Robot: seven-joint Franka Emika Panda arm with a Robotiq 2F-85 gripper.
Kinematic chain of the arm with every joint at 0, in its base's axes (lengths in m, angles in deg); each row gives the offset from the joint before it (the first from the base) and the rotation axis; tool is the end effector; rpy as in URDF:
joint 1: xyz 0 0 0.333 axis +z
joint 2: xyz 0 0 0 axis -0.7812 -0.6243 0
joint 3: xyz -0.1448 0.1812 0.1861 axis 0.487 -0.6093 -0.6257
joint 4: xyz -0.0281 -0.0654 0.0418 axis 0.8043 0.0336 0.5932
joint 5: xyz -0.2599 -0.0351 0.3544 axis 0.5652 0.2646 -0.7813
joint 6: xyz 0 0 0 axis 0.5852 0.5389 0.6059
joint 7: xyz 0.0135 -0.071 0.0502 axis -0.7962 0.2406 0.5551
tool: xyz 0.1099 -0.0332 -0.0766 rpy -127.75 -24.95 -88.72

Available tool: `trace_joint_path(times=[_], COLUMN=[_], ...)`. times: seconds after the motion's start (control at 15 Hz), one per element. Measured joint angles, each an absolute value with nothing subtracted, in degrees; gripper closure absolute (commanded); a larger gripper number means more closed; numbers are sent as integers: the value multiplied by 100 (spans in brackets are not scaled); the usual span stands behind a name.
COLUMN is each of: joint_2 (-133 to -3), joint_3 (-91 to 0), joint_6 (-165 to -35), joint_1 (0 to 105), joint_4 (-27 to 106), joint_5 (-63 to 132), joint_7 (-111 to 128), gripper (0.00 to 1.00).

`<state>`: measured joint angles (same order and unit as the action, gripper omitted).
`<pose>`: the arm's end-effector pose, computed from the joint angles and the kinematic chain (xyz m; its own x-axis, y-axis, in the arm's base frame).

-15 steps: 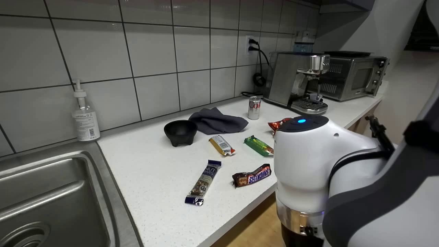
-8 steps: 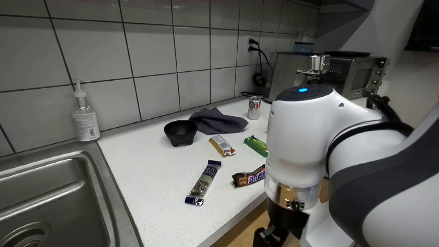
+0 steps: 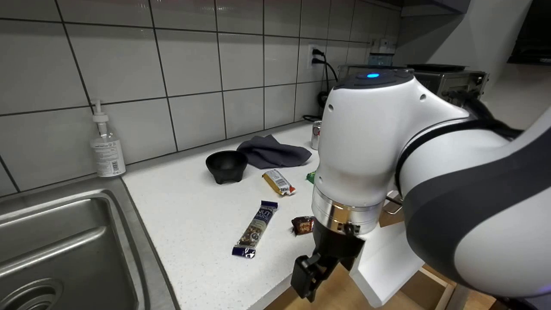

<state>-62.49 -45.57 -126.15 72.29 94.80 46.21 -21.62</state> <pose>0.4412 0.1421 0.0991 0.9949 -0.0657 0.0768 -0.0712 -0.9950 0.0703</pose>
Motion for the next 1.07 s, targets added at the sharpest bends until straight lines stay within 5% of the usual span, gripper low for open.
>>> trace_joint_path(times=[1.07], joint_2=[-6233], joint_3=[-4558], joint_6=[-12445], joint_1=[6972], joint_4=[9012], joint_5=[4662], joint_7=[-2753], gripper=[0])
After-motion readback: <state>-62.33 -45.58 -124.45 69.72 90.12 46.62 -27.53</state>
